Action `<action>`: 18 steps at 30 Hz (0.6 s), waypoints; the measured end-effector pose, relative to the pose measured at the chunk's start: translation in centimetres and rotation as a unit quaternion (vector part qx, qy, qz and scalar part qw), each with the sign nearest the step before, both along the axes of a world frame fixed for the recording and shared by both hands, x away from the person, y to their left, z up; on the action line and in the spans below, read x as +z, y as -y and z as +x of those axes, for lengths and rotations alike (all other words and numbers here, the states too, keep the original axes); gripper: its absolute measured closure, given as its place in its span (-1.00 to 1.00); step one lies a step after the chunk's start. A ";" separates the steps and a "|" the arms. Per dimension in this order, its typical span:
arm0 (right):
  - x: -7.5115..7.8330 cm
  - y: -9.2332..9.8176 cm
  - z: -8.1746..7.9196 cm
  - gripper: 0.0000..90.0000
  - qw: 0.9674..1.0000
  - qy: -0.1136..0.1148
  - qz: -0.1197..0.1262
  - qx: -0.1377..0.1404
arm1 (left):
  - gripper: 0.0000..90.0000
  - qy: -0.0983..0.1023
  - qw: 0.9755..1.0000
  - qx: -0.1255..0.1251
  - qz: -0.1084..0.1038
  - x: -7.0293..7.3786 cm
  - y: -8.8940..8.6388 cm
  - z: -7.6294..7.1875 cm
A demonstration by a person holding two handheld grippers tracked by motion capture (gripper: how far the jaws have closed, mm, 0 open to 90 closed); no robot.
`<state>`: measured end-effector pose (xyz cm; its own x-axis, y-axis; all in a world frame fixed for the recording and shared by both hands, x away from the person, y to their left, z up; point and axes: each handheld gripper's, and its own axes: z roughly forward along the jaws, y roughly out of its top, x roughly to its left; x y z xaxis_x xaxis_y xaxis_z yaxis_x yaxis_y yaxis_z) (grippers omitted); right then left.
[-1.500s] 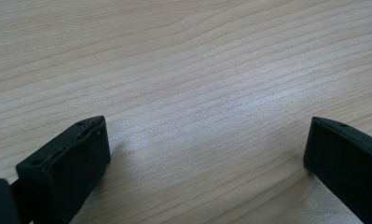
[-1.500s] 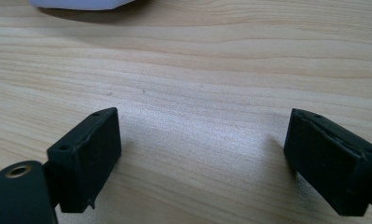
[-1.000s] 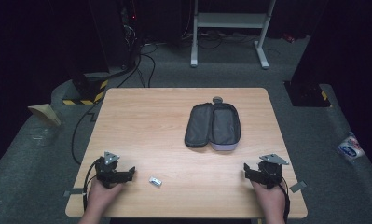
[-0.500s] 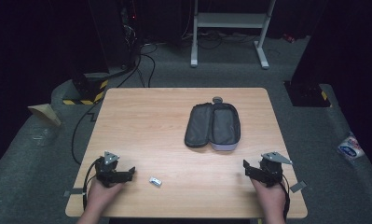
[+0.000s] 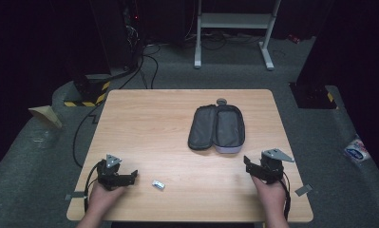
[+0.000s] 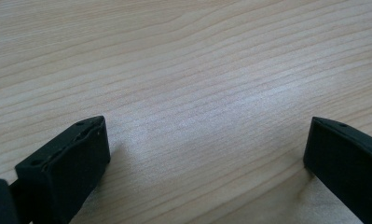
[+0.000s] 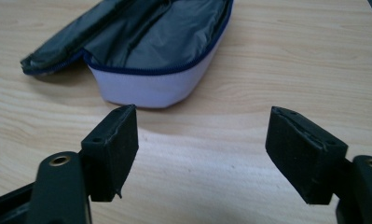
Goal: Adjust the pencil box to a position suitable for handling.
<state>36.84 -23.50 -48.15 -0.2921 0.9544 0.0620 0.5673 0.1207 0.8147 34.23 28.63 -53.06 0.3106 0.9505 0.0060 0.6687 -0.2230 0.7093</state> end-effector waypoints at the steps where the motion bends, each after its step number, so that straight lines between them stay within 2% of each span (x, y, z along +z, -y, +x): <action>1: 0.0 0.0 0.0 -0.41 1.000 0.000 0.000 0.000 | -0.98 0.000 1.000 0.000 0.000 0.0 0.0 0.0; 5: 0.4 -0.6 1.1 -0.28 1.000 0.005 0.003 0.001 | -0.98 0.000 1.000 0.001 -0.001 0.0 0.0 -0.2; 18: 1.3 -1.7 4.0 -0.16 1.000 0.006 0.011 -0.002 | -0.98 0.000 1.000 0.000 -0.001 0.0 0.0 -0.2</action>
